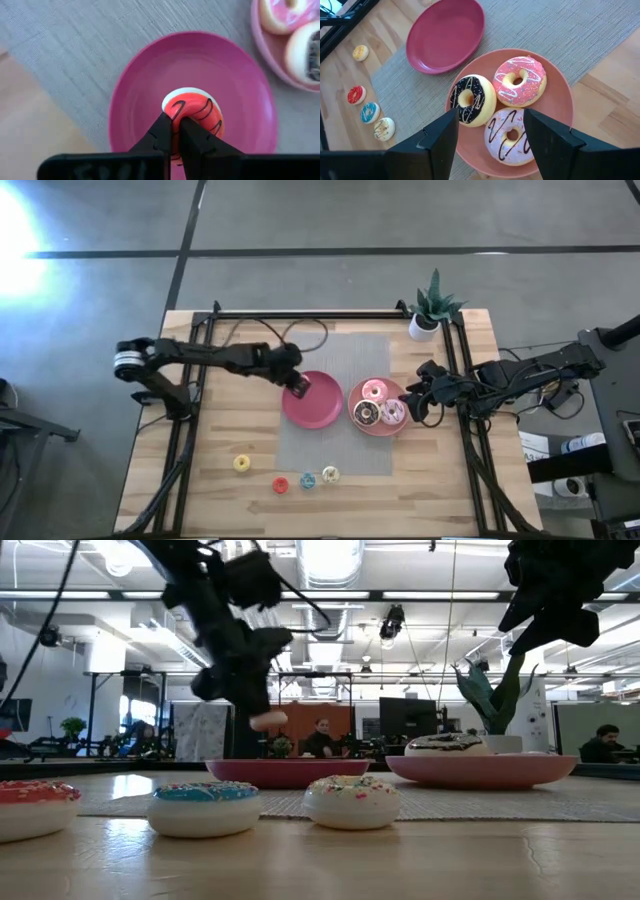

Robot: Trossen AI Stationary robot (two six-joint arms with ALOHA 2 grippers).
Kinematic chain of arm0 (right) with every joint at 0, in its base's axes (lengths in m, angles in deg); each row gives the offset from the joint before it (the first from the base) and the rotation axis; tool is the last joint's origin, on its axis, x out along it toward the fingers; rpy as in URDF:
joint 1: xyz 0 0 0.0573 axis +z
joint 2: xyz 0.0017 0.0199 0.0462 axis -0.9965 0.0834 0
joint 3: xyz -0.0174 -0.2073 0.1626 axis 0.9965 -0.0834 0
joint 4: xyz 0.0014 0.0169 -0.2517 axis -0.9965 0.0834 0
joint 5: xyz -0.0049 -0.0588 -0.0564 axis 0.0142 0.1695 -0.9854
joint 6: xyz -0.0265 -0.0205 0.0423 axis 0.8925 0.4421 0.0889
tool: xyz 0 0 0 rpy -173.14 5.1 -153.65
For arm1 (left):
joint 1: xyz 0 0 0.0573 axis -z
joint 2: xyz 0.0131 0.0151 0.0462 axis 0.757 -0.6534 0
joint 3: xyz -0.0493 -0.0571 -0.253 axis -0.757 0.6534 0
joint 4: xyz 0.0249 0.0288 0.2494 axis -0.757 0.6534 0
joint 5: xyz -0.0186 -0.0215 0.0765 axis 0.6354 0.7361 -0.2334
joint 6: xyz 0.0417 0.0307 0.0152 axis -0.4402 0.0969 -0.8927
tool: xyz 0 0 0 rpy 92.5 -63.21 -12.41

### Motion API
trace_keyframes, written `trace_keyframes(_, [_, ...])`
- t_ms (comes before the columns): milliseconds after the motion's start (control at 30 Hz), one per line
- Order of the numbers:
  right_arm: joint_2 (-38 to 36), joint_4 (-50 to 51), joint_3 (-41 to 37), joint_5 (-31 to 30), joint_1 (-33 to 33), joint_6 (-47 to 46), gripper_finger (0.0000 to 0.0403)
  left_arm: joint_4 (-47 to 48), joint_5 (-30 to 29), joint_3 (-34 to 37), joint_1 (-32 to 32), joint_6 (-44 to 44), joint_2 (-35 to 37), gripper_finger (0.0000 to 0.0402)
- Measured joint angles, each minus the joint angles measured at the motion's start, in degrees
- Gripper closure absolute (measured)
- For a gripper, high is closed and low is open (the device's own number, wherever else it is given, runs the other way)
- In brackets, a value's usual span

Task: Pick & Place donuts
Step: Put the small orange doughnut on the pink plate, then put the small yellow doughnut on the pink plate

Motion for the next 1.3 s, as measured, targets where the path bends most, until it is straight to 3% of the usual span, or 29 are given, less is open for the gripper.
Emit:
trace_keyframes(200, [0.0, -0.1, 0.0, 0.4, 0.0, -0.1, 0.0188, 3.5, -1.0, -3.8, 0.1, -0.8, -8.4, 0.0401])
trace_keyframes(367, [0.0, -0.1, 0.0, 2.2, 0.0, -0.2, 0.0188, 7.5, -3.0, -5.5, 0.2, -0.3, -11.0, 0.0388])
trace_keyframes(667, [0.0, -0.1, 0.0, 2.6, 0.1, 0.2, 0.0188, 9.9, -2.6, -5.7, 0.4, 0.1, -8.5, 0.0281])
trace_keyframes(900, [0.0, 0.0, 0.0, 2.6, 0.0, 0.7, 0.0188, 16.3, -3.6, -5.9, 1.5, -1.5, -1.9, 0.0261])
trace_keyframes(1133, [0.0, 0.0, 0.0, 2.8, 0.0, 1.6, 0.0188, 26.1, -0.5, -5.2, 13.0, -5.8, 6.2, 0.0262])
trace_keyframes(1300, [0.0, 0.0, 0.0, 2.8, 0.0, 2.9, 0.0188, 34.1, 5.0, -2.5, 22.0, 2.1, 8.0, 0.0262])
